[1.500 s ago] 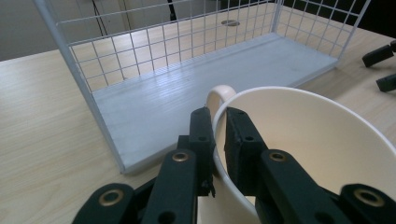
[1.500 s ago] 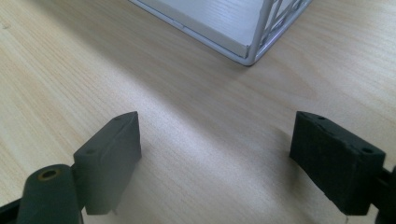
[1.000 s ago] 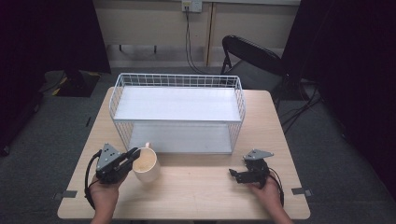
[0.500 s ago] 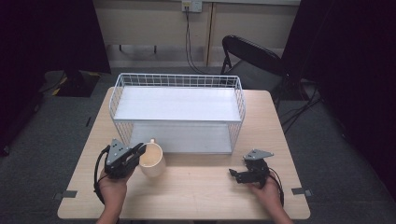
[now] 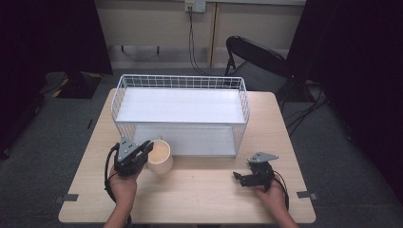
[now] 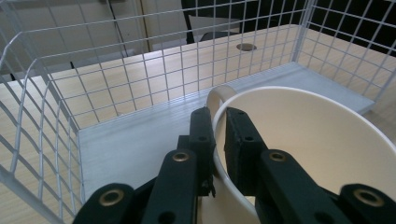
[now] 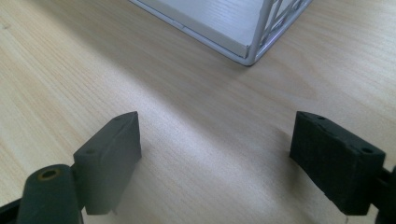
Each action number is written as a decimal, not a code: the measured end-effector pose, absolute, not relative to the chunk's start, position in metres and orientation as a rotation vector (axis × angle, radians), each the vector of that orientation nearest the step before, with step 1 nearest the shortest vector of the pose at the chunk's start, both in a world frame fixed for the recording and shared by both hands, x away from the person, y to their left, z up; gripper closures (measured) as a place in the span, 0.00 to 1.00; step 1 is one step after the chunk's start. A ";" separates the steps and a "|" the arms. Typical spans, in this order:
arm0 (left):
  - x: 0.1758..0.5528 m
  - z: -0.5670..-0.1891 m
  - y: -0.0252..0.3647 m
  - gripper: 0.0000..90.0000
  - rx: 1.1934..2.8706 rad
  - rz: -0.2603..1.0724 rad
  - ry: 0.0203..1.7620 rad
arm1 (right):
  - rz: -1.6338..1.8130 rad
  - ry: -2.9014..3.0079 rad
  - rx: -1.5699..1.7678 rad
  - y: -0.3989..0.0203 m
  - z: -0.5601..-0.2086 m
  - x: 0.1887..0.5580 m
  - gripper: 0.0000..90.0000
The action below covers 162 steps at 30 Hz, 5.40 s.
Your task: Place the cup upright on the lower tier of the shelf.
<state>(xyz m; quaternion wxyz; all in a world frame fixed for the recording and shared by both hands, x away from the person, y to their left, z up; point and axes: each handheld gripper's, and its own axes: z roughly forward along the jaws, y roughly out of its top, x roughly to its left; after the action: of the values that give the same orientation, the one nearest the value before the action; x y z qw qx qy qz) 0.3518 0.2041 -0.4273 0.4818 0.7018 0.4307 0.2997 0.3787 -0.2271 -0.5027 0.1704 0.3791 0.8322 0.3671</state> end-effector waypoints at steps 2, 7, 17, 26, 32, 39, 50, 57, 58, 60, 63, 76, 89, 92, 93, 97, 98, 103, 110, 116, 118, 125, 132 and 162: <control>0.354 -0.428 0.202 0.91 1.711 0.734 1.056 | 1.043 2.365 1.079 -0.227 -0.503 0.379 0.17; 0.359 -0.431 0.195 0.91 1.705 0.748 1.066 | 1.042 2.364 1.077 -0.227 -0.503 0.379 0.17; 0.370 -0.435 0.182 0.91 1.684 0.756 1.096 | 1.042 2.364 1.077 -0.227 -0.503 0.379 0.17; 0.375 -0.437 0.177 0.91 1.663 0.750 1.118 | 1.042 2.364 1.077 -0.227 -0.503 0.379 0.17; 0.374 -0.439 0.176 0.92 1.658 0.749 1.120 | 1.042 2.364 1.077 -0.227 -0.503 0.379 0.17; 0.374 -0.440 0.176 0.92 1.645 0.753 1.126 | 1.042 2.364 1.077 -0.227 -0.503 0.379 0.18; 0.378 -0.440 0.176 0.92 1.621 0.777 1.143 | 1.041 2.365 1.077 -0.227 -0.503 0.379 0.17; 0.381 -0.443 0.178 0.92 1.600 0.782 1.170 | 1.042 2.364 1.077 -0.227 -0.503 0.379 0.17; 0.381 -0.443 0.178 0.92 1.600 0.782 1.170 | 1.042 2.364 1.077 -0.227 -0.503 0.379 0.17; 0.382 -0.444 0.180 0.92 1.602 0.774 1.174 | 1.042 2.364 1.077 -0.227 -0.503 0.379 0.18; 0.382 -0.447 0.184 0.92 1.602 0.775 1.193 | 1.041 2.365 1.077 -0.227 -0.503 0.379 0.17; 0.386 -0.445 0.181 0.92 1.606 0.804 1.241 | 1.042 2.364 1.077 -0.227 -0.503 0.379 0.17; 0.384 -0.446 0.184 0.72 1.590 0.772 1.253 | 1.042 2.364 1.077 -0.227 -0.503 0.379 0.18; 0.383 -0.445 0.185 0.67 1.577 0.768 1.246 | 1.042 2.364 1.077 -0.227 -0.503 0.379 0.18; 0.383 -0.445 0.185 0.64 1.573 0.765 1.242 | 1.041 2.365 1.077 -0.227 -0.503 0.379 0.18; 0.381 -0.444 0.185 0.59 1.588 0.755 1.223 | 1.042 2.364 1.077 -0.227 -0.503 0.379 0.17; 0.381 -0.444 0.185 0.65 1.588 0.755 1.223 | 1.042 2.364 1.077 -0.227 -0.503 0.379 0.17; 0.381 -0.445 0.183 0.89 1.608 0.768 1.232 | 1.042 2.364 1.077 -0.227 -0.503 0.379 0.18; 0.384 -0.443 0.181 0.93 1.620 0.799 1.246 | 1.041 2.365 1.076 -0.227 -0.503 0.379 0.17; 0.388 -0.442 0.178 0.94 1.609 0.826 1.268 | 1.042 2.364 1.077 -0.227 -0.503 0.379 0.18; 0.389 -0.442 0.178 0.94 1.610 0.824 1.271 | 1.042 2.364 1.077 -0.227 -0.503 0.379 0.17; 0.391 -0.442 0.177 0.94 1.618 0.835 1.264 | 1.042 2.364 1.077 -0.227 -0.503 0.379 0.17; 0.396 -0.442 0.174 0.94 1.617 0.853 1.263 | 1.042 2.364 1.077 -0.227 -0.503 0.379 0.18; 0.371 -0.432 0.193 0.34 1.610 0.614 1.192 | 1.042 2.364 1.077 -0.227 -0.503 0.379 0.18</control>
<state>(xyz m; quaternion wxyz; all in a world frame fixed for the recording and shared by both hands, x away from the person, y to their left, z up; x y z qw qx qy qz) 0.3709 0.1926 -0.4322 0.4998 0.6656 0.4928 0.2538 0.3786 -0.2270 -0.5027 0.1705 0.3791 0.8323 0.3668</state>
